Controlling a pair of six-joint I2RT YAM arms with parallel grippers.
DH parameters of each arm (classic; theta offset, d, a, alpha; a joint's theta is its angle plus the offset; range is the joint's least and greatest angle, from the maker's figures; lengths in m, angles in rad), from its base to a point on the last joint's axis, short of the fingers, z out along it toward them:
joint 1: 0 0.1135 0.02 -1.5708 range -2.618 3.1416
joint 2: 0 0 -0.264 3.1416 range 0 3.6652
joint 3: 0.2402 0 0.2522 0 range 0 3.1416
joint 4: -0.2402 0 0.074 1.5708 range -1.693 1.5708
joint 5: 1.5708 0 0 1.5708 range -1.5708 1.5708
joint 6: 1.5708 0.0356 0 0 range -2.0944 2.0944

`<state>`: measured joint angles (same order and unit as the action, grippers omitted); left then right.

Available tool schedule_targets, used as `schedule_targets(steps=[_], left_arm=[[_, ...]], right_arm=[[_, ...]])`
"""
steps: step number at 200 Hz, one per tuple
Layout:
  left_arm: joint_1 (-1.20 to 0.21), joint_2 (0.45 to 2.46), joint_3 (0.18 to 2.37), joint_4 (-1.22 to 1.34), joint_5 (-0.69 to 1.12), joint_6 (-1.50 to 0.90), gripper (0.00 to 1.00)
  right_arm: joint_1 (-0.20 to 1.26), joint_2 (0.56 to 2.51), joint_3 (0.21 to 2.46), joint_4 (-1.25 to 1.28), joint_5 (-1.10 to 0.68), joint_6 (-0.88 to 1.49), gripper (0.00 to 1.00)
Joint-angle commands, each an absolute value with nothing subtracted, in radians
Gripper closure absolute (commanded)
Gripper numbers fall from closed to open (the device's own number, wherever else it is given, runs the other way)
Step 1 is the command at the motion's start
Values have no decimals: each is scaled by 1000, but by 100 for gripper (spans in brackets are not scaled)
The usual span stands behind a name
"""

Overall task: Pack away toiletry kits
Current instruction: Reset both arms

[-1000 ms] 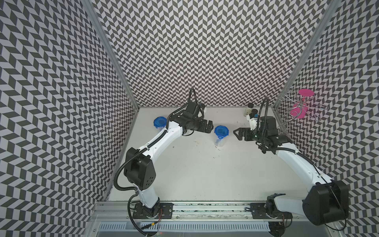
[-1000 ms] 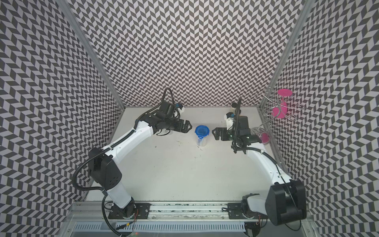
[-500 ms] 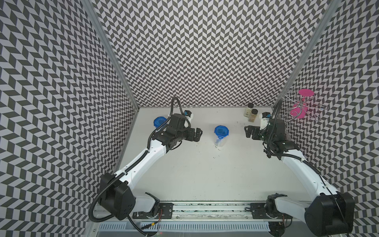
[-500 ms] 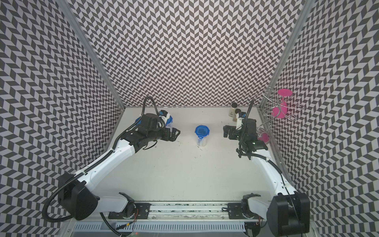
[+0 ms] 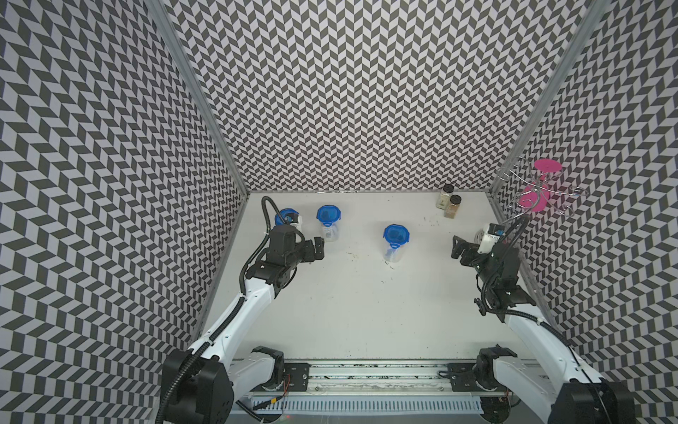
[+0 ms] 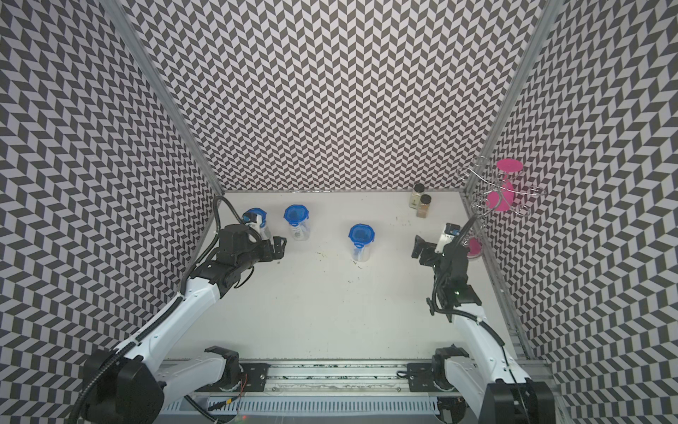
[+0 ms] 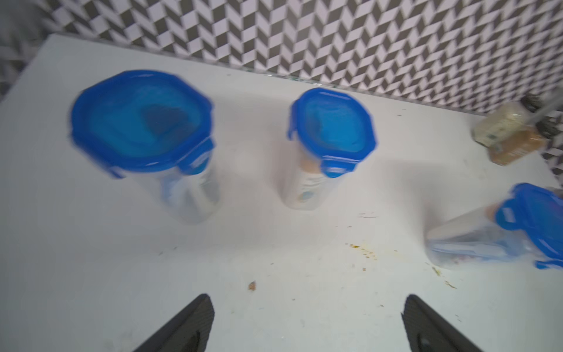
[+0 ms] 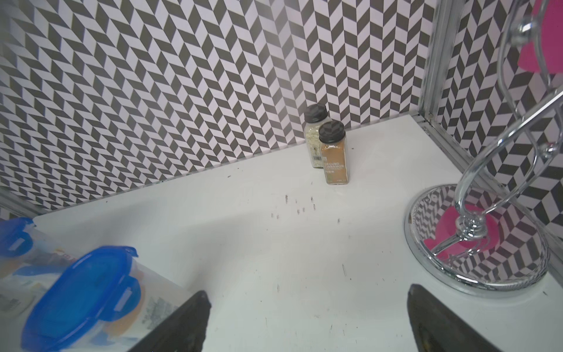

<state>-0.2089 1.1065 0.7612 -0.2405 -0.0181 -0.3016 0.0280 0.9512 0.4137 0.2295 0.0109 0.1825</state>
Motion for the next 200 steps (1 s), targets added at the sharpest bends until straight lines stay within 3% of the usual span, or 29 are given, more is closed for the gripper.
schedule_targets(steps=[1, 68, 120, 132, 171, 200], left_arm=[[-161, 1045, 681, -80, -166, -346, 0], [-98, 1009, 389, 419, -304, -162, 1], [-25, 1251, 395, 663, -307, -78, 0], [-22, 1316, 396, 730, -309, -70, 0], [-20, 1432, 303, 1036, -241, -68, 0], [-14, 1528, 246, 1238, -167, -53, 1]], right_arm=[[23, 949, 306, 566, 3, 127, 1], [21, 1193, 287, 777, 4, 33, 1], [23, 1403, 330, 963, -64, 22, 1], [22, 1419, 361, 922, -73, -6, 1], [14, 1486, 267, 1198, -20, -1, 0], [14, 1515, 264, 1211, -32, -19, 0]])
